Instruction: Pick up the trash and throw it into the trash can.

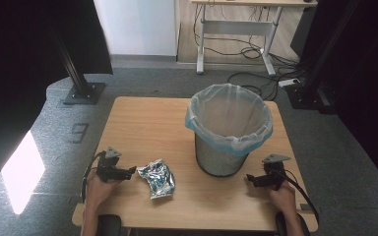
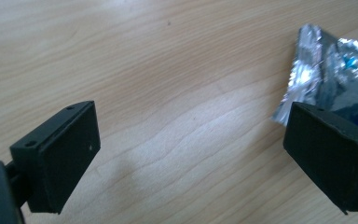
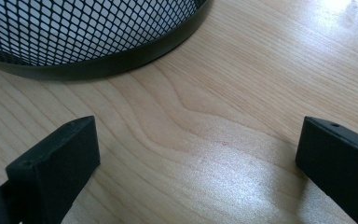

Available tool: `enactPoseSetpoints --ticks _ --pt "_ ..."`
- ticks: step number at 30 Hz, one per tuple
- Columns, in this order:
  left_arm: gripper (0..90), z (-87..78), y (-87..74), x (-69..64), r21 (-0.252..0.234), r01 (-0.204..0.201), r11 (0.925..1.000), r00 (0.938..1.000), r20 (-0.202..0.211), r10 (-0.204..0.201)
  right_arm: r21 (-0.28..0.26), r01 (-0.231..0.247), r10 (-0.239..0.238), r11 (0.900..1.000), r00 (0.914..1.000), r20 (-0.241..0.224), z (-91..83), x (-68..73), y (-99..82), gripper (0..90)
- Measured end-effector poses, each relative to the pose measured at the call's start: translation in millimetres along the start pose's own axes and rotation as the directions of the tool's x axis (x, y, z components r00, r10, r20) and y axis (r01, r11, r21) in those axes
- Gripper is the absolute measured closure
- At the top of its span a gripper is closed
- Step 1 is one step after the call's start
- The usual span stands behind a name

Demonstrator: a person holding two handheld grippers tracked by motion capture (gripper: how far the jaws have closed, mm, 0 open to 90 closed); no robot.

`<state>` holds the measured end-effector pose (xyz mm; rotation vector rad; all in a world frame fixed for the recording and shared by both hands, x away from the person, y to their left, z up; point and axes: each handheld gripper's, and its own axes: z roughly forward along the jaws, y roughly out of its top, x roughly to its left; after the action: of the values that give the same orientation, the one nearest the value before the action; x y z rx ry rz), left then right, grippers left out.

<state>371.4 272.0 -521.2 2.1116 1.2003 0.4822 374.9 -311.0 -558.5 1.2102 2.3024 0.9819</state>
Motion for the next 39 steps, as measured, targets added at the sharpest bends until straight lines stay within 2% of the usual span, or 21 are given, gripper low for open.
enactPoseSetpoints --ticks 7,10,13,19,22,28,32,33,35,37,38,39 --pt "4.1 -7.8 14.5 -11.5 -0.057 -0.014 0.9983 0.9989 0.044 0.017 0.001 0.0 0.0 1.0 1.0 0.0 0.1 -0.1 0.2 0.0" --pt "4.1 -8.0 17.9 -15.8 -0.068 -0.021 0.9974 0.998 0.058 0.025 0.001 0.0 0.0 1.0 1.0 0.0 0.2 -0.1 0.2 0.0" --pt "4.0 -4.2 23.8 -25.8 -0.076 -0.039 0.9963 0.9958 0.08 0.045 0.001 0.0 0.0 1.0 1.0 0.0 0.3 -0.1 0.3 0.0" --pt "4.2 6.6 28.9 -39.8 -0.054 -0.082 0.9952 0.9911 0.101 0.087 0.001 0.001 -0.001 1.0 1.0 0.0 0.3 -0.1 0.3 0.0" --pt "4.5 18.3 29.4 -48.4 -0.03 -0.112 0.9933 0.9854 0.126 0.115 0.001 0.001 -0.001 1.0 1.0 0.0 0.3 -0.1 0.3 0.0" --pt "7.5 33.0 25.1 -50.0 -0.001 -0.118 0.993 0.9825 0.145 0.117 0.001 0.001 -0.001 1.0 1.0 0.0 0.3 -0.1 0.3 0.0" --pt "14.5 41.1 21.3 -48.8 0.031 -0.124 0.9918 0.9821 0.147 0.118 0.001 0.001 -0.001 1.0 1.0 0.0 0.3 -0.1 0.3 0.0" --pt "14.8 44.3 19.6 -49.1 0.05 -0.139 0.9891 0.981 0.144 0.13 0.001 0.001 -0.001 1.0 1.0 0.0 0.3 0.0 0.3 0.0" --pt "17.5 45.2 18.7 -49.2 0.059 -0.146 0.9874 0.9804 0.141 0.137 0.001 0.001 -0.001 1.0 1.0 0.0 0.3 -0.1 0.3 0.0" --pt "19.2 44.7 17.5 -49.6 0.047 -0.16 0.986 0.9773 0.148 0.151 0.001 0.0 0.0 1.0 1.0 0.0 0.3 0.0 0.3 0.0" --pt "23.8 43.8 17.5 -49.8 0.04 -0.166 0.9854 0.9754 0.154 0.158 0.001 0.001 -0.001 1.0 1.0 0.0 0.3 -0.1 0.3 0.0" --pt "34.9 42.5 16.9 -50.7 0.028 -0.176 0.984 0.9712 0.168 0.169 0.0 0.001 -0.001 1.0 1.0 0.0 0.3 -0.1 0.3 0.0"
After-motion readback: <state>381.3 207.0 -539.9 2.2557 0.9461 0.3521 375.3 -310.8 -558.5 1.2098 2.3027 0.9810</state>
